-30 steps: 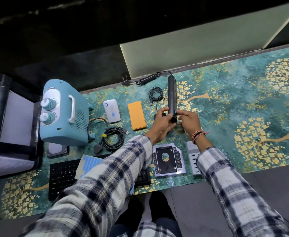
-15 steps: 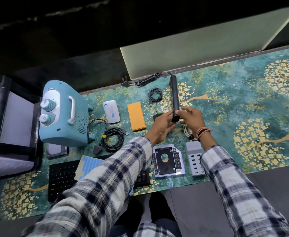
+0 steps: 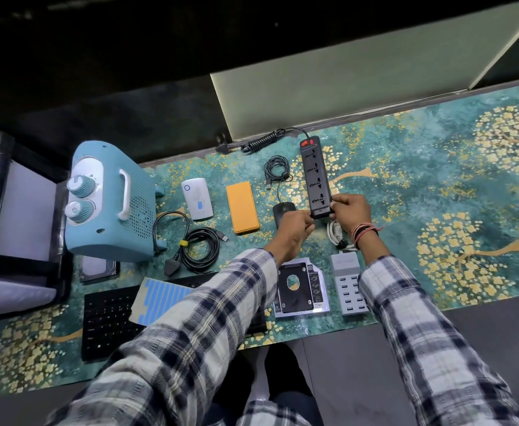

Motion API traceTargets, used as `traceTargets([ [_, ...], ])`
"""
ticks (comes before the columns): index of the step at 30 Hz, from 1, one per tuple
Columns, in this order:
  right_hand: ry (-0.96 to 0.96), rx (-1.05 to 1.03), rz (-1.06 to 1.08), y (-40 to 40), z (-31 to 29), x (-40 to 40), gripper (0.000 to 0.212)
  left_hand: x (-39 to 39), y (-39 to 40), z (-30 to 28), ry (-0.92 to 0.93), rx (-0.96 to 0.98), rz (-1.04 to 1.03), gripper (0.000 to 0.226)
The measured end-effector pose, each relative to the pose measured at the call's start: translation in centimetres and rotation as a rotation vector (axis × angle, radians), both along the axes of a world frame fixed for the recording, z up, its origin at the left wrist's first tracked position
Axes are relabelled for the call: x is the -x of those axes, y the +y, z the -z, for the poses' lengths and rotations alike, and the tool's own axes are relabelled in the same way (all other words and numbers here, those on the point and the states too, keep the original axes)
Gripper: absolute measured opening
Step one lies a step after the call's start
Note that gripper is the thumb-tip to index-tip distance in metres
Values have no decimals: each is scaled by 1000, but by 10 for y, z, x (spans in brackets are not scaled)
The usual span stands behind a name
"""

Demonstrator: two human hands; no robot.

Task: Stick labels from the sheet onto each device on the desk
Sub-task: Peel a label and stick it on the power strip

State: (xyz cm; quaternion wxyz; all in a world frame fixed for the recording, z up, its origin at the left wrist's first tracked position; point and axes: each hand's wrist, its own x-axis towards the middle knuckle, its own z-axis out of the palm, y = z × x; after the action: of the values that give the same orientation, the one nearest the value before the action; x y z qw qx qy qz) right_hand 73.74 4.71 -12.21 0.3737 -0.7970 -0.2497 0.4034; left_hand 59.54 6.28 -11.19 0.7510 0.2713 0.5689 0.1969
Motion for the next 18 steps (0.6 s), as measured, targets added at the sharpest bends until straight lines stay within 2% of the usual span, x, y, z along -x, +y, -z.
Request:
traceTargets([
  [4,-163,19,-35,1,4,1,29,-4,-1,-4,-1,4,16,30],
  [7,-217,71,-100,1,9,2,32,-6,-2,-3,2,21,16,29],
  [10,-251,124,-181,1,15,1,44,-7,-2,-2,-23,32,32,25],
  [14,-261,214,-243,2,15,0,50,-4,-4,-7,-39,33,39,40],
  [18,-327,183,-136,-4,4,13,49,3,-6,-15,-26,0,32,32],
])
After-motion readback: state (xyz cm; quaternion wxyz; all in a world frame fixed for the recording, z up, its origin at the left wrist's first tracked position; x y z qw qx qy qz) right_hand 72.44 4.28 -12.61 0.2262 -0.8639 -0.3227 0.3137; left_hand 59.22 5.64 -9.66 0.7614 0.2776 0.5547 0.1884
